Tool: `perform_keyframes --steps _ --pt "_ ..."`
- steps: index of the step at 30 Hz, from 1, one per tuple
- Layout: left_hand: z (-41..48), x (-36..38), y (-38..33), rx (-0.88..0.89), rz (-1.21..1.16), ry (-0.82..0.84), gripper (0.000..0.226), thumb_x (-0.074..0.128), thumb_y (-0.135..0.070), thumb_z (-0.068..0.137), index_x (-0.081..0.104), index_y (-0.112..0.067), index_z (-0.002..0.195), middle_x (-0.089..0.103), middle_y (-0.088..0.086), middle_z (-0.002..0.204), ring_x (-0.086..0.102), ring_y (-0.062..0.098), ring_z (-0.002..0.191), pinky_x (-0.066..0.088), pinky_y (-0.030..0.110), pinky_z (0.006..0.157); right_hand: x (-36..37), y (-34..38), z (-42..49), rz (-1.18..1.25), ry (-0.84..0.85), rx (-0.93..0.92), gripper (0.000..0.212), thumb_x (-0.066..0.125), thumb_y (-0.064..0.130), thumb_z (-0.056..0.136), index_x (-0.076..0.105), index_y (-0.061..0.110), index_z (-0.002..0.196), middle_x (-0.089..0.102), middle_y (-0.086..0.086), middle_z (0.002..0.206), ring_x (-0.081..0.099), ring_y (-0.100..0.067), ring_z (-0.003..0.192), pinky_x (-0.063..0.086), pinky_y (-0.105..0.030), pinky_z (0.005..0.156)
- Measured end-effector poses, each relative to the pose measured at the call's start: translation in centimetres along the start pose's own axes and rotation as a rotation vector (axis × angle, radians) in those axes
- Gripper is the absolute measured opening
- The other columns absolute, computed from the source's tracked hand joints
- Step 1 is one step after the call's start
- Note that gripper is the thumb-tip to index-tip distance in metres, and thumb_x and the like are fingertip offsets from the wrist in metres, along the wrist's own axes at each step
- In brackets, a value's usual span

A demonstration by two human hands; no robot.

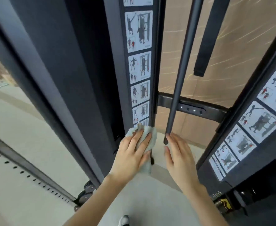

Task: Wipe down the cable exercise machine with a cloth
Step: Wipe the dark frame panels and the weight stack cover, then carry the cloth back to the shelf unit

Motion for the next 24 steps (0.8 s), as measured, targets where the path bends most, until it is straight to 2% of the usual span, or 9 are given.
perform_keyframes --steps 4,7,10,12,15,19,24 --pt "-4.0 -5.5 4.0 -0.154 0.132 -0.059 0.044 0.045 -0.028 0.096 0.044 -0.013 0.137 0.042 0.011 0.138 0.048 0.027 0.115 0.039 0.038 0.094 3.8 7.0 0.9 0.143 0.091 -0.158 0.041 0.039 0.025 0.097 0.061 0.001 0.123 0.061 -0.014 0.126 0.058 -0.029 0.116 0.051 -0.045 0.094" --pt "-7.8 -9.6 6.3 -0.261 0.253 -0.076 0.04 0.037 -0.031 0.101 0.046 -0.012 0.135 0.039 0.011 0.137 0.043 0.025 0.114 0.038 0.036 0.093 5.9 12.8 1.1 0.241 0.14 -0.267 0.042 0.04 0.026 0.096 0.063 0.002 0.122 0.061 -0.014 0.126 0.058 -0.028 0.115 0.051 -0.042 0.095" --pt "-12.3 -13.1 8.9 -0.39 0.347 -0.065 0.04 0.039 -0.031 0.102 0.044 -0.014 0.138 0.041 0.011 0.138 0.049 0.03 0.113 0.045 0.042 0.089 7.6 18.8 0.6 0.353 0.191 -0.378 0.041 0.042 0.025 0.095 0.062 0.002 0.122 0.061 -0.014 0.126 0.058 -0.028 0.116 0.051 -0.042 0.095" --pt "-15.1 -15.7 10.0 -0.454 0.396 -0.075 0.04 0.034 -0.033 0.105 0.042 -0.015 0.139 0.041 0.011 0.138 0.05 0.032 0.114 0.045 0.044 0.092 8.2 22.7 -0.1 0.423 0.221 -0.447 0.041 0.042 0.025 0.095 0.062 0.002 0.122 0.061 -0.014 0.126 0.058 -0.028 0.117 0.051 -0.042 0.095" --pt "-18.8 -20.1 10.8 -0.536 0.475 -0.103 0.04 0.032 -0.034 0.105 0.043 -0.013 0.138 0.041 0.011 0.137 0.046 0.031 0.115 0.041 0.041 0.095 8.7 28.5 -1.8 0.509 0.262 -0.543 0.041 0.04 0.025 0.096 0.062 0.001 0.122 0.061 -0.014 0.126 0.057 -0.028 0.117 0.05 -0.043 0.096" --pt "-24.7 -25.2 11.6 -0.651 0.591 -0.112 0.039 0.03 -0.033 0.106 0.044 -0.012 0.136 0.042 0.013 0.134 0.046 0.033 0.116 0.044 0.045 0.093 9.3 35.5 -4.8 0.601 0.318 -0.643 0.04 0.04 0.024 0.096 0.06 0.002 0.124 0.06 -0.013 0.126 0.053 -0.026 0.121 0.049 -0.045 0.097" --pt "-32.1 -32.4 10.8 -0.739 0.719 -0.136 0.04 0.027 -0.032 0.105 0.044 -0.011 0.134 0.039 0.01 0.133 0.043 0.029 0.112 0.037 0.039 0.094 9.5 44.1 -9.9 0.683 0.344 -0.736 0.04 0.042 0.023 0.095 0.062 -0.001 0.121 0.062 -0.015 0.124 0.058 -0.03 0.117 0.049 -0.045 0.095"
Point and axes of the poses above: each hand's wrist, its own z-axis towards the middle knuckle, its own x-axis out of the palm, y = z × x, the point moved 9 cm from there along z, towards the middle knuckle
